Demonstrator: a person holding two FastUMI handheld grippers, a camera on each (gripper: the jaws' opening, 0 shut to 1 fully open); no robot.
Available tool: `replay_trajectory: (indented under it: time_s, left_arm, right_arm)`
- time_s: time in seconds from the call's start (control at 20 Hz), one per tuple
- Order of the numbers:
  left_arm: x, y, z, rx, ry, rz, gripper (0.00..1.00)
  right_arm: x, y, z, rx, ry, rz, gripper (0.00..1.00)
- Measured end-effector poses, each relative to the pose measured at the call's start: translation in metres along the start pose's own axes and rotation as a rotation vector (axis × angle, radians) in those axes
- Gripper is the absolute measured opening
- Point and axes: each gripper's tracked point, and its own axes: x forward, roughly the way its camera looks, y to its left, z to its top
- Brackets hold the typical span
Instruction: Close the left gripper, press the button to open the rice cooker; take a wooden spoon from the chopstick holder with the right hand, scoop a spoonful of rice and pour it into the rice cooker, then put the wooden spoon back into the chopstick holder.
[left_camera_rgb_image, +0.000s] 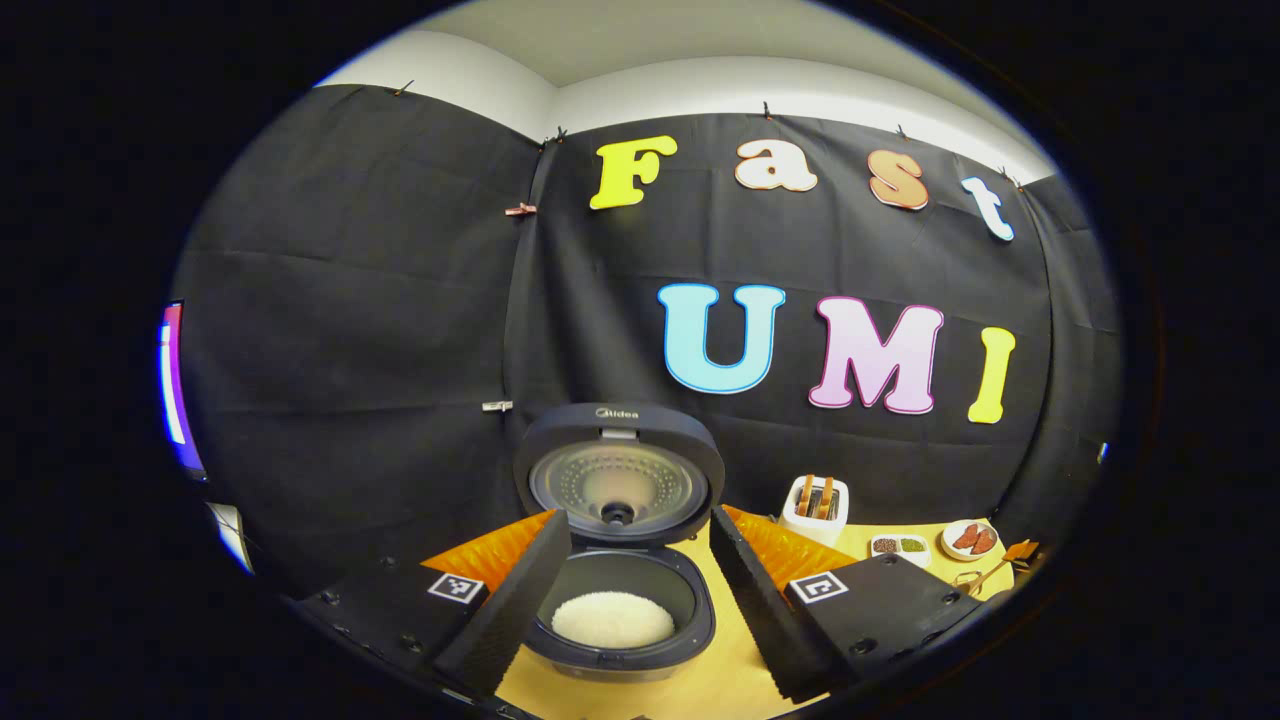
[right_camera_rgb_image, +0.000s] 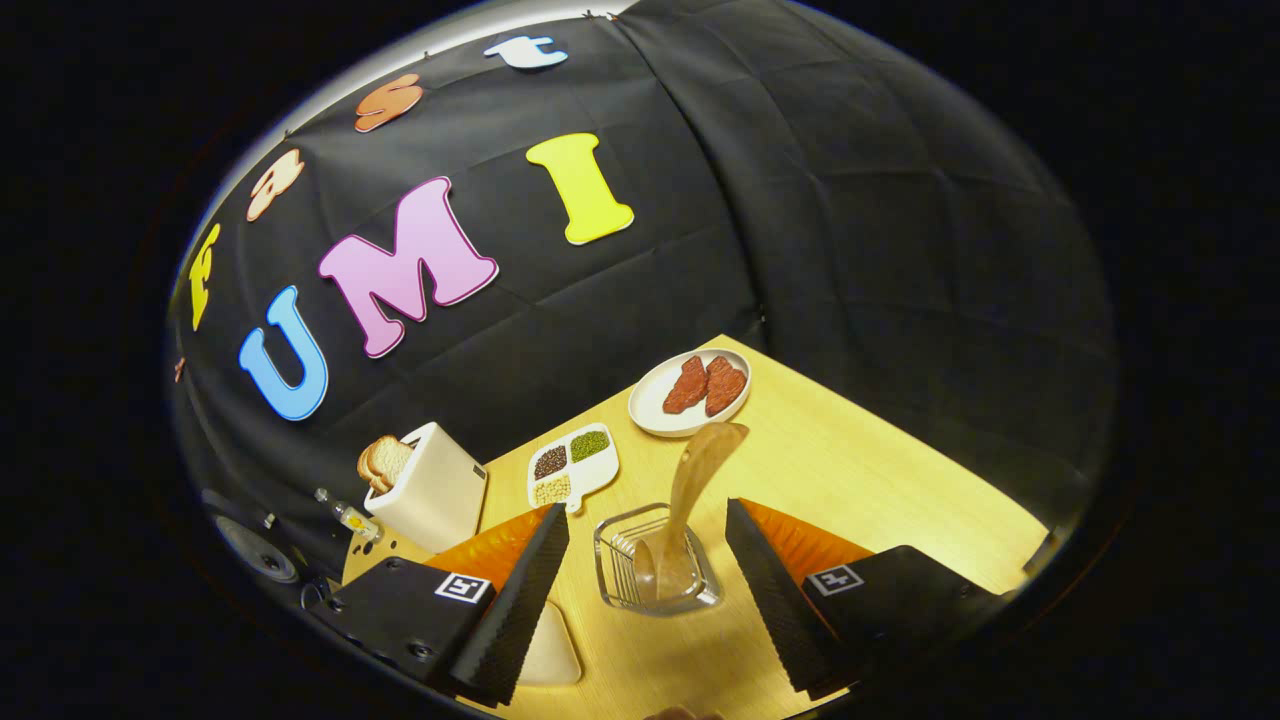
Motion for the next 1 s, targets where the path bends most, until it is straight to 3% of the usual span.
replay_trajectory:
  time_s: [0.35, 0.7, 1.0]
  left_arm:
    - [0.052, 0.024, 0.039, 0.042, -0.111, -0.110, 0.92]
    - [0.116, 0.022, 0.055, 0.077, -0.157, -0.211, 0.92]
    - [0.172, 0.027, 0.045, 0.090, -0.123, -0.197, 0.94]
  right_arm:
    - [-0.113, 0.046, -0.002, -0.149, -0.144, 0.071, 0.98]
    - [-0.197, 0.092, -0.032, -0.275, -0.141, 0.190, 0.98]
    - [-0.225, 0.101, -0.044, -0.333, -0.126, 0.206, 0.98]
